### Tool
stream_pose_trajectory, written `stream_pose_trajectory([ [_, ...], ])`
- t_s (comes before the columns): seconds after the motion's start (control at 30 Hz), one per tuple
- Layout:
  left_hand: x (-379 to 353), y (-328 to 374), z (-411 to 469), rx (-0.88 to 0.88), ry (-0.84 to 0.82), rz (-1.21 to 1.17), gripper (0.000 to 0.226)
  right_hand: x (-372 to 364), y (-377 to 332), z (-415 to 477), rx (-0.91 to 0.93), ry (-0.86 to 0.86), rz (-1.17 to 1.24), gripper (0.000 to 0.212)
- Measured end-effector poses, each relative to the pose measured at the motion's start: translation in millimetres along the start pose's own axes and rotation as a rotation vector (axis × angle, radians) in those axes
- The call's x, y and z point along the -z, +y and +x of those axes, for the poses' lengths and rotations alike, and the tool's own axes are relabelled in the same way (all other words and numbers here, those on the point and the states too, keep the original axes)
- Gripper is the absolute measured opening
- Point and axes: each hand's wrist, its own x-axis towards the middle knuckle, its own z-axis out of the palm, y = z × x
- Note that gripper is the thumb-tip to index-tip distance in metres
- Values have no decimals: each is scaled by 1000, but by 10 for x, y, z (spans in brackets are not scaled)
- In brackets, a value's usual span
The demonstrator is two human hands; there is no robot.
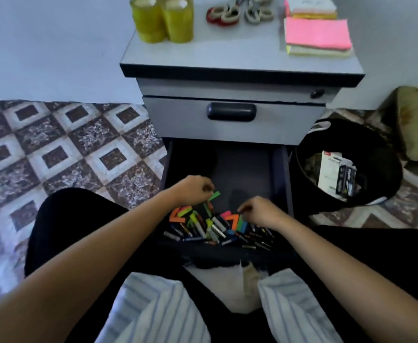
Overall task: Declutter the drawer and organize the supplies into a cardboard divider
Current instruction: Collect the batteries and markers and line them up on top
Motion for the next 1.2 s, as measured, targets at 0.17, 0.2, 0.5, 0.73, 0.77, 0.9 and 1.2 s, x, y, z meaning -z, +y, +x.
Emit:
stream_pose_trajectory([
  [0.17,-455,-222,29,13,-192,47,29,-319,114,218,6,40,-145,23],
  [0.2,-506,-251,38,17,-206,70,27,-361,103,269,9,58,-142,23],
  [0.5,-619,-287,104,-27,-160,98,25,-716,-99,472,-47,88,-174,23],
  [0.73,-752,-179,290,-257,-162,542,32,-396,44,462,-167,136,111,23],
  [0.77,-784,-140,305,-291,-189,616,31,-327,90,453,-165,154,136,25],
  [0.9,-885,-88,356,-307,-229,721,32,-181,234,462,-137,124,249,18],
  [1.2,-498,-403,277,-199,-209,347,25,-406,-229,789,-57,59,39,33],
])
